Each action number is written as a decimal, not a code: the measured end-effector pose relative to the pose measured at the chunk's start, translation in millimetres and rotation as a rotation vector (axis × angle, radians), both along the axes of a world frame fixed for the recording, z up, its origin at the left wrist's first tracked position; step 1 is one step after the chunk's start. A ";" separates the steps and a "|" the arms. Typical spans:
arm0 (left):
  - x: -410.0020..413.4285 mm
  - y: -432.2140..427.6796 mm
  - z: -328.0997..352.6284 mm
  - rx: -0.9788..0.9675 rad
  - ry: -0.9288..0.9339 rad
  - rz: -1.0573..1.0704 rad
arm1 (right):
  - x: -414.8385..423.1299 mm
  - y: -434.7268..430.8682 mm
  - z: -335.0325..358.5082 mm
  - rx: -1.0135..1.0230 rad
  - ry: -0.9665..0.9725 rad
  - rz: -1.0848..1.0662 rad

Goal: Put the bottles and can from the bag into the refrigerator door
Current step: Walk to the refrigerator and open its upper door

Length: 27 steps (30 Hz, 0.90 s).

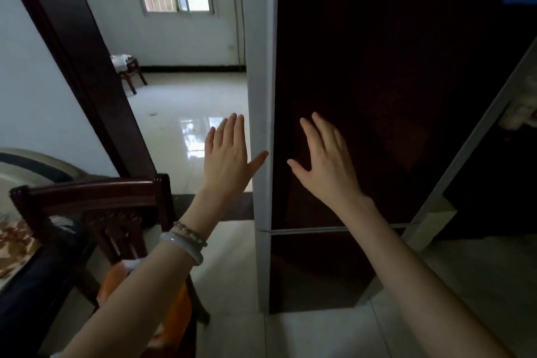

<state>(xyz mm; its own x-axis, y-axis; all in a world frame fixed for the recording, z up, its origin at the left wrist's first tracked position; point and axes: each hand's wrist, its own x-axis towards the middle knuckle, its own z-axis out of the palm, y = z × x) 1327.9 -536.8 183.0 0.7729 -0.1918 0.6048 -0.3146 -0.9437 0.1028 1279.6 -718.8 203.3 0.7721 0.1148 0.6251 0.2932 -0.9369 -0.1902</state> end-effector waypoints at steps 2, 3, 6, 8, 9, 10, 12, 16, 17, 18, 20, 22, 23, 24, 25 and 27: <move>14.2 -3.0 11.8 -0.057 -0.002 -0.015 | 14.7 -0.6 15.2 -0.009 -0.030 0.001; 20.7 -5.4 16.8 -0.086 0.006 -0.032 | 21.7 -0.5 22.1 -0.015 -0.043 0.003; 38.5 -13.7 28.2 -0.176 0.040 -0.071 | 40.9 1.7 39.8 -0.067 -0.060 0.000; 50.9 -16.9 31.4 -0.191 0.042 -0.077 | 52.1 3.6 46.5 -0.112 -0.047 0.001; 56.6 -17.7 32.0 -0.186 0.035 -0.079 | 57.6 4.3 47.9 -0.132 -0.036 0.000; 62.3 -18.6 31.7 -0.186 0.035 -0.085 | 62.6 4.9 48.3 -0.146 -0.025 -0.003; 71.2 -20.9 30.3 -0.254 0.077 -0.132 | 70.3 4.4 46.5 -0.160 0.004 -0.020; 79.8 -23.4 23.4 -0.588 0.342 -0.272 | 76.5 1.2 41.2 -0.218 0.049 -0.052; 81.1 -22.5 20.3 -0.600 0.367 -0.275 | 76.5 -0.2 40.2 -0.238 0.059 -0.058; 81.8 -21.7 17.6 -0.606 0.379 -0.277 | 76.0 -1.8 40.1 -0.258 0.069 -0.063; 80.4 -20.5 16.2 -0.615 0.390 -0.283 | 74.8 -3.6 40.9 -0.291 0.086 -0.070; 78.8 -20.1 16.9 -0.615 0.397 -0.280 | 72.2 -3.0 42.9 -0.295 0.103 -0.070; 78.1 -20.0 17.2 -0.616 0.401 -0.277 | 70.7 -2.0 43.7 -0.291 0.116 -0.068; 77.2 -20.2 17.4 -0.619 0.403 -0.277 | 69.1 -1.2 43.9 -0.287 0.135 -0.065; 76.4 -20.5 17.7 -0.620 0.403 -0.276 | 67.3 -0.5 43.1 -0.285 0.155 -0.063; 74.7 -20.4 18.1 -0.619 0.401 -0.267 | 63.2 -0.6 39.7 -0.291 0.189 -0.059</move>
